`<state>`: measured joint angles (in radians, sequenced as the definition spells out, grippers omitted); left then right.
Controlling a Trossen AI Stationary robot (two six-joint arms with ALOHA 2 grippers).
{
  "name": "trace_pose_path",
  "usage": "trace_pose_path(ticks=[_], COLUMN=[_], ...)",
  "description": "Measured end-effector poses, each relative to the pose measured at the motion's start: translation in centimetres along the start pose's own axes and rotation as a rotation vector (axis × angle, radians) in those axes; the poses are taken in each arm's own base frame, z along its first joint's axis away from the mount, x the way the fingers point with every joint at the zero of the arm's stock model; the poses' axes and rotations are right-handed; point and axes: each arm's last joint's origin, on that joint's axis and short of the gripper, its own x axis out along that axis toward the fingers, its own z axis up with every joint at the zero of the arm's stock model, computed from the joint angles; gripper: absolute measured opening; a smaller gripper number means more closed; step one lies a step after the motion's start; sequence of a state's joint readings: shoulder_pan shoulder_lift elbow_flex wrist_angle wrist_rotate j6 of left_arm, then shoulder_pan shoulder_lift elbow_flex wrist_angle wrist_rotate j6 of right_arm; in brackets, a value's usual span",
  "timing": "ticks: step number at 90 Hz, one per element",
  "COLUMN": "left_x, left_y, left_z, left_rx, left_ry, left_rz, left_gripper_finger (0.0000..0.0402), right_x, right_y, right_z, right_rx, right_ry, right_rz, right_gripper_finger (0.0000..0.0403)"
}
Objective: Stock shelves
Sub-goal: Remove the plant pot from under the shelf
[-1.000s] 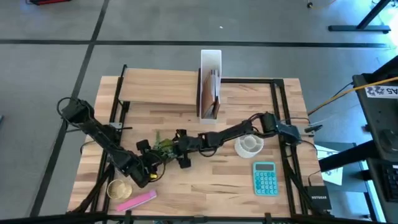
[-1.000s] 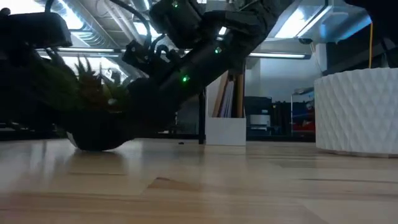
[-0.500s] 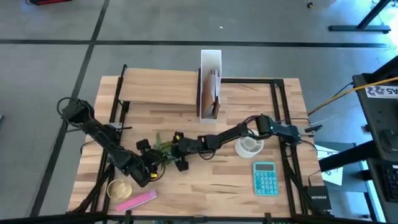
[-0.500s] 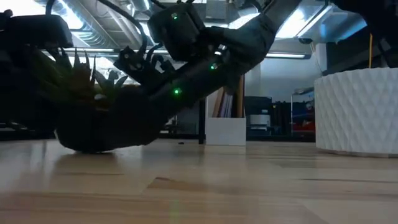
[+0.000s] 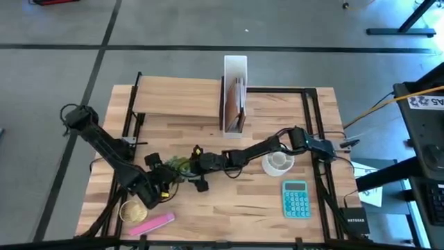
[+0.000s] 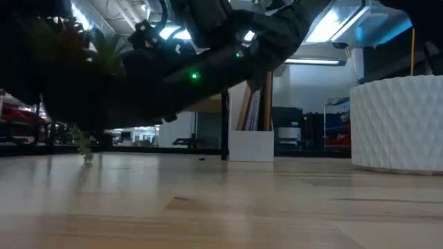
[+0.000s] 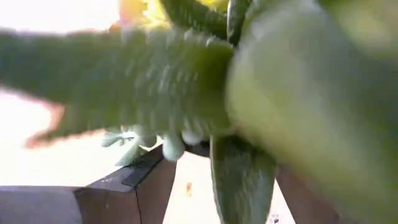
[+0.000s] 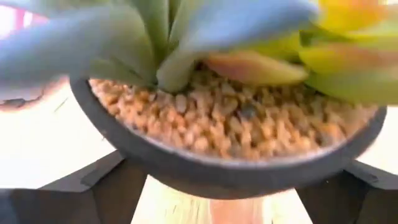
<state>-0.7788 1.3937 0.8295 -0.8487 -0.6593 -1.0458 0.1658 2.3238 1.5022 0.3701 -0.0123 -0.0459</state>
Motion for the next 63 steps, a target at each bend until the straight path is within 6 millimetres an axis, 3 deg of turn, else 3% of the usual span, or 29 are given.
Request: trace_pose_path(ticks=[43, 63], left_x=[-0.3, -0.6], left_y=[-1.1, -0.3], left_z=[-0.6, -1.6], left_rx=[-0.049, -0.036], left_ry=[0.026, 0.091], left_rz=[-0.084, -0.008], left_gripper_finger=[0.0239, 0.0239], right_x=[0.8, 2.5], right_y=[2.1, 1.2], right_z=[0.6, 1.2], right_rx=[0.021, 0.026], right_ry=[-0.004, 0.007], right_rz=[0.009, -0.034], right_gripper_finger=[0.0311, 0.0307])
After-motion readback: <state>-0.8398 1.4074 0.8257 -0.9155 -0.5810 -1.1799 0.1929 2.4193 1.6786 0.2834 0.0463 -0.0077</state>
